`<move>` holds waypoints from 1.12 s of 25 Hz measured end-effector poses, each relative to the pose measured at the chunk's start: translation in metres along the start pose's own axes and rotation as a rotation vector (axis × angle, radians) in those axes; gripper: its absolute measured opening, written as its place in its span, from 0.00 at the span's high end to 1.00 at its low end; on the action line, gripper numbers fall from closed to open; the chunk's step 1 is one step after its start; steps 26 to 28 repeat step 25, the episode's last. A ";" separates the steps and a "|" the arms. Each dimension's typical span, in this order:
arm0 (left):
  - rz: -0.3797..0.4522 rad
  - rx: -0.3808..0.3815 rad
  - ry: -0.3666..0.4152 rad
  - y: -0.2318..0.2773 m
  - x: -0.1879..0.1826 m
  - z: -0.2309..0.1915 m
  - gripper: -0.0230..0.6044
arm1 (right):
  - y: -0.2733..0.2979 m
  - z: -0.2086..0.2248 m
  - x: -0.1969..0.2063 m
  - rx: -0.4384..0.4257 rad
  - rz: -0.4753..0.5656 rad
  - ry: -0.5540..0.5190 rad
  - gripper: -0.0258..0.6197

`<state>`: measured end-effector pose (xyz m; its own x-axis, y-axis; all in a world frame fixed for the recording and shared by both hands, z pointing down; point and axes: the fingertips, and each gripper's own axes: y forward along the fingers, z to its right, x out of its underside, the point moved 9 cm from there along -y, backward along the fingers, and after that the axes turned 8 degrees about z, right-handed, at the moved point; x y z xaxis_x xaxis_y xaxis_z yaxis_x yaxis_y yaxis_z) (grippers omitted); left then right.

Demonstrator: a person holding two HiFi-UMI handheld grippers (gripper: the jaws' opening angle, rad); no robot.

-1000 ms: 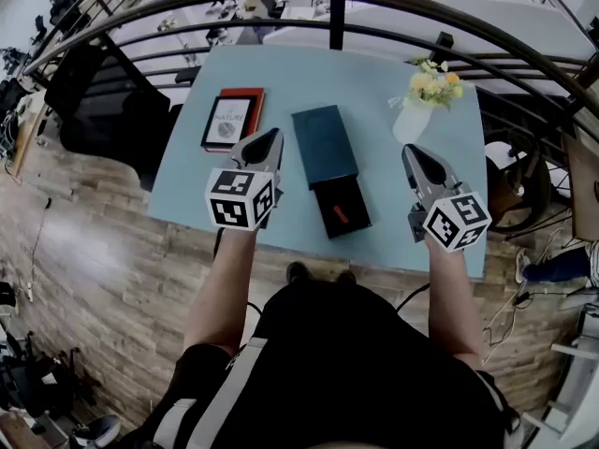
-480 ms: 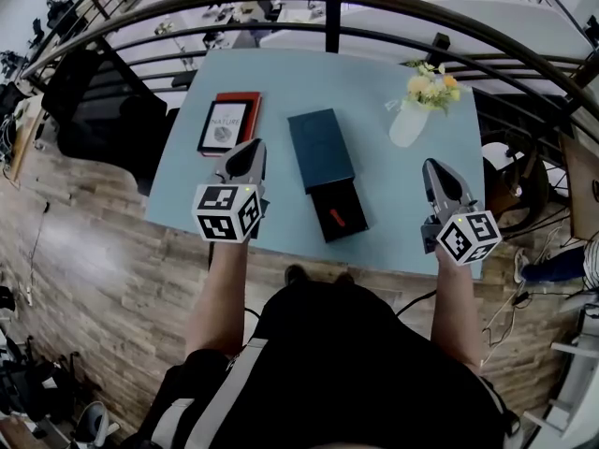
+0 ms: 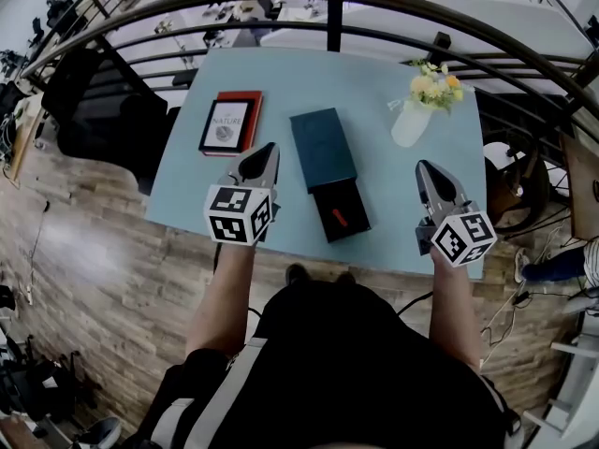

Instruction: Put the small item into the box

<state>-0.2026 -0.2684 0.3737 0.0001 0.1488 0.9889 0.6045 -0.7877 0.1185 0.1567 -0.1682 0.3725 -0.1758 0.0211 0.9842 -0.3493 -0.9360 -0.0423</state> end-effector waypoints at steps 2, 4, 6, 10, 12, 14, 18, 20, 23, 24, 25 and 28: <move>0.001 0.003 0.001 0.001 -0.001 0.001 0.95 | 0.003 -0.002 -0.002 -0.006 -0.002 -0.019 0.96; 0.000 0.008 0.001 0.003 0.000 0.002 0.95 | 0.007 -0.004 -0.002 -0.014 -0.005 -0.028 0.96; -0.004 0.012 -0.001 0.003 0.001 0.002 0.95 | 0.009 -0.006 0.000 -0.022 -0.010 -0.027 0.96; -0.012 0.013 -0.007 0.002 0.003 0.004 0.95 | 0.009 -0.008 0.003 -0.030 -0.023 -0.022 0.96; -0.015 0.013 -0.008 0.003 0.004 0.004 0.95 | 0.010 -0.007 0.004 -0.031 -0.026 -0.015 0.96; -0.017 0.013 -0.010 0.003 0.004 0.005 0.95 | 0.010 -0.006 0.004 -0.032 -0.026 -0.011 0.96; -0.020 0.014 -0.011 0.004 0.006 0.006 0.95 | 0.010 -0.005 0.005 -0.033 -0.028 -0.006 0.96; -0.021 0.014 -0.009 0.005 0.004 0.007 0.95 | 0.010 -0.004 0.005 -0.031 -0.028 -0.003 0.96; -0.022 0.015 -0.007 0.007 0.003 0.009 0.95 | 0.010 -0.002 0.004 -0.031 -0.026 0.000 0.96; -0.022 0.015 -0.006 0.007 0.003 0.009 0.95 | 0.010 -0.001 0.004 -0.031 -0.025 0.001 0.96; -0.023 0.016 -0.006 0.008 0.003 0.009 0.95 | 0.011 0.000 0.004 -0.031 -0.025 0.002 0.96; -0.023 0.016 -0.006 0.008 0.003 0.009 0.95 | 0.011 0.000 0.004 -0.031 -0.025 0.002 0.96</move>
